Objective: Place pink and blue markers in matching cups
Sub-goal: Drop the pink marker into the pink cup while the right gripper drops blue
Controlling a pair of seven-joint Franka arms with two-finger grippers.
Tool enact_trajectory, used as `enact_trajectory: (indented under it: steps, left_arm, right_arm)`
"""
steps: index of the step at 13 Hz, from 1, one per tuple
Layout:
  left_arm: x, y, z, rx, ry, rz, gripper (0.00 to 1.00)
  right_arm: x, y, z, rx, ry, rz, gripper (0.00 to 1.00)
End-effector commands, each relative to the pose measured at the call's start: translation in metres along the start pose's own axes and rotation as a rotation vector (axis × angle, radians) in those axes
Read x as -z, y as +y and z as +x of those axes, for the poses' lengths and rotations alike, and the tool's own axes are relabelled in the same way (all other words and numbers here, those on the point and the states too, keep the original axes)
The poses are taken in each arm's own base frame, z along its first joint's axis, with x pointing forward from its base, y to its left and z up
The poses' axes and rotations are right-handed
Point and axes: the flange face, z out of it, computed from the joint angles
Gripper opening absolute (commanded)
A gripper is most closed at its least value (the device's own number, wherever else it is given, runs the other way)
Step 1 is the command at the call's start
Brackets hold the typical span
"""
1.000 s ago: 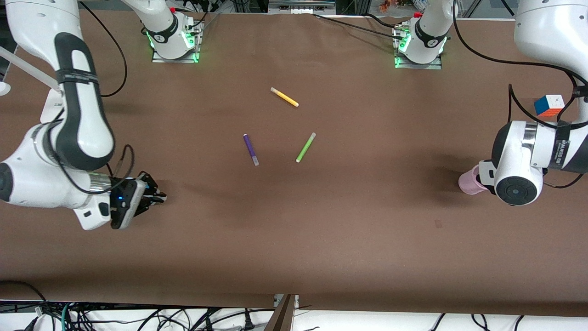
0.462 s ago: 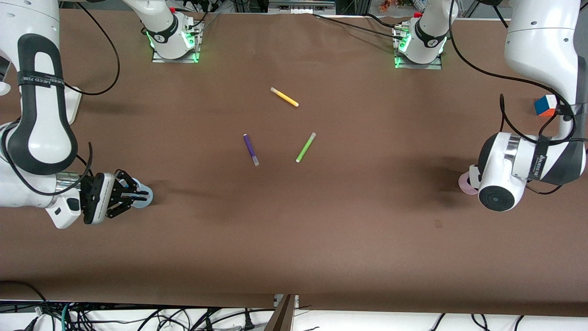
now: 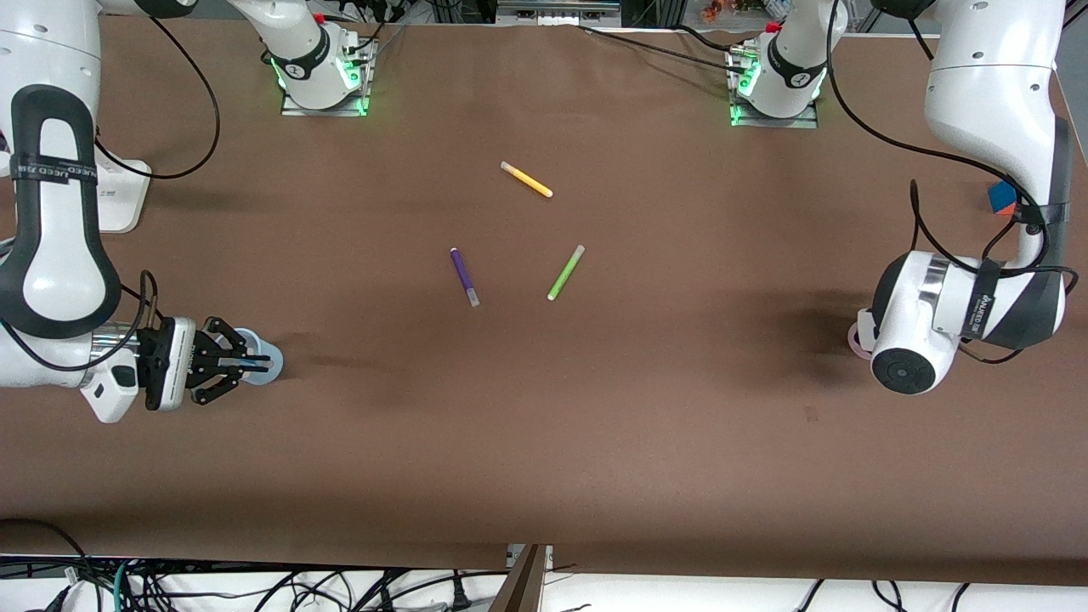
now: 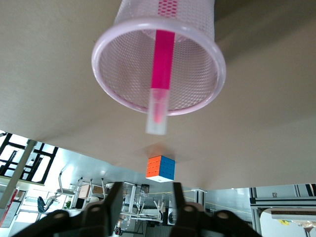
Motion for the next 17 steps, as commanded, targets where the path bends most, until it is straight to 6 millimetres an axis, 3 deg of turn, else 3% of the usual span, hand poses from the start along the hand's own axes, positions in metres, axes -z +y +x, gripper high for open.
enact_trajectory:
  steps: [1,5,8,11,12,13,14,15,16,17]
  left_arm:
    - [0.034,0.006,-0.009,0.029,0.018,0.033,1.00]
    - [0.134,0.009,-0.073,0.177,0.312,-0.072,1.00]
    - [0.178,0.025,-0.105,0.298,0.486,-0.237,1.00]
    - [0.223,0.028,-0.148,0.406,0.648,-0.362,1.00]
    - [0.234,0.031,-0.167,0.437,0.689,-0.385,1.00]
    - [0.241,0.033,-0.190,0.449,0.735,-0.411,1.00]
    - [0.245,0.038,-0.207,0.447,0.774,-0.447,1.00]
    - [0.247,0.043,-0.223,0.461,0.790,-0.458,1.00]
    - [0.250,0.049,-0.238,0.470,0.809,-0.451,1.00]
    - [0.248,0.056,-0.250,0.483,0.834,-0.441,1.00]
  right_arm:
    - [0.002,-0.002,-0.007,0.037,0.043,0.019,0.00]
    - [0.007,-0.007,-0.020,0.061,0.059,0.056,0.00]
    - [0.016,-0.010,-0.035,0.076,0.073,0.069,0.00]
    - [0.020,-0.010,-0.041,0.081,0.077,0.067,0.00]
    - [0.021,-0.010,-0.040,0.075,0.077,0.065,0.16]
    - [0.023,-0.010,-0.040,0.065,0.077,0.064,0.42]
    - [0.024,-0.011,-0.040,0.057,0.079,0.071,0.60]
    - [0.025,-0.013,-0.041,0.044,0.081,0.079,0.63]
    - [0.030,-0.014,-0.041,0.022,0.081,0.080,0.74]
    - [0.032,-0.016,-0.040,-0.026,0.075,0.097,1.00]
